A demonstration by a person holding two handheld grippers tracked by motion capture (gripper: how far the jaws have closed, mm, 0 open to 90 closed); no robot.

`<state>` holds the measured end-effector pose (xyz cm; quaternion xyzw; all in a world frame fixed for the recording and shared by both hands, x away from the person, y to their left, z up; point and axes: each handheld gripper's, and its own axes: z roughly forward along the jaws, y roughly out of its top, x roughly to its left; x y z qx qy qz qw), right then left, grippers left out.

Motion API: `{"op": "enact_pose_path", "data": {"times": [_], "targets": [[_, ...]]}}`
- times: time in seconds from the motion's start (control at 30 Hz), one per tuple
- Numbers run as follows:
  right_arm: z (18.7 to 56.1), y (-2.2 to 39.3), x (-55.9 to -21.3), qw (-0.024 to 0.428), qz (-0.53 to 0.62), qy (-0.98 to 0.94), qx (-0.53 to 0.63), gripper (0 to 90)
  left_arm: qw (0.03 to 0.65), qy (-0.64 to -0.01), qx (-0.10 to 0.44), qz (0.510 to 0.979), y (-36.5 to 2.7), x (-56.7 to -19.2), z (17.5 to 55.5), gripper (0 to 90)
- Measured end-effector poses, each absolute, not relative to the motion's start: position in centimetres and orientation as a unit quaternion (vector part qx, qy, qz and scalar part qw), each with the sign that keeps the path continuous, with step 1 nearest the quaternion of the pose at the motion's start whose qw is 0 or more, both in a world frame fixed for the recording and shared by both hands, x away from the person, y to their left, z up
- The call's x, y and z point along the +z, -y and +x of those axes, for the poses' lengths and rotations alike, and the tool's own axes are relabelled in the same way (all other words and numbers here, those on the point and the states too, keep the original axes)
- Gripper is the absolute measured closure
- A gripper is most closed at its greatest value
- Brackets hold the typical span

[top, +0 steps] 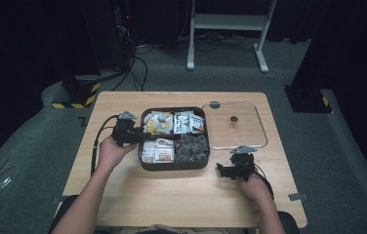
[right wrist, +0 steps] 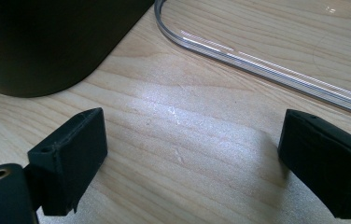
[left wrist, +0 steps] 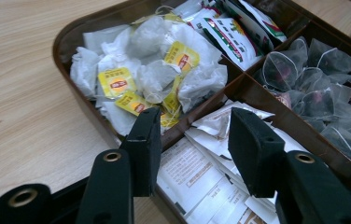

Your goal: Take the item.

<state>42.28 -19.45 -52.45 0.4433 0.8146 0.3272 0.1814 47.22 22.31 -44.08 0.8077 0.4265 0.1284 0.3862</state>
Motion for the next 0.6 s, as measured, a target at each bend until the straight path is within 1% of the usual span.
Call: {"op": "enact_pose_path", "data": {"times": [0.1,0.23,0.47,0.6], "targets": [[42.2,19.5,-52.4,0.181,0.443,-0.815,0.327,8.0,0.386,-0.423,0.128,0.810,-22.0,-44.3,47.4,54.7],[42.2,19.5,-52.5,0.182,0.440,-0.816,0.327,8.0,0.393,-0.419,0.104,0.812,-21.5,-44.9,47.8,55.7],[42.2,19.5,-52.4,0.180,0.440,-0.816,0.328,8.1,0.390,-0.401,0.110,0.822,-20.4,-45.6,47.9,57.6],[42.2,19.5,-52.4,0.180,0.440,-0.816,0.328,8.1,0.388,-0.400,0.098,0.824,-20.2,-46.0,48.2,58.2]]}}
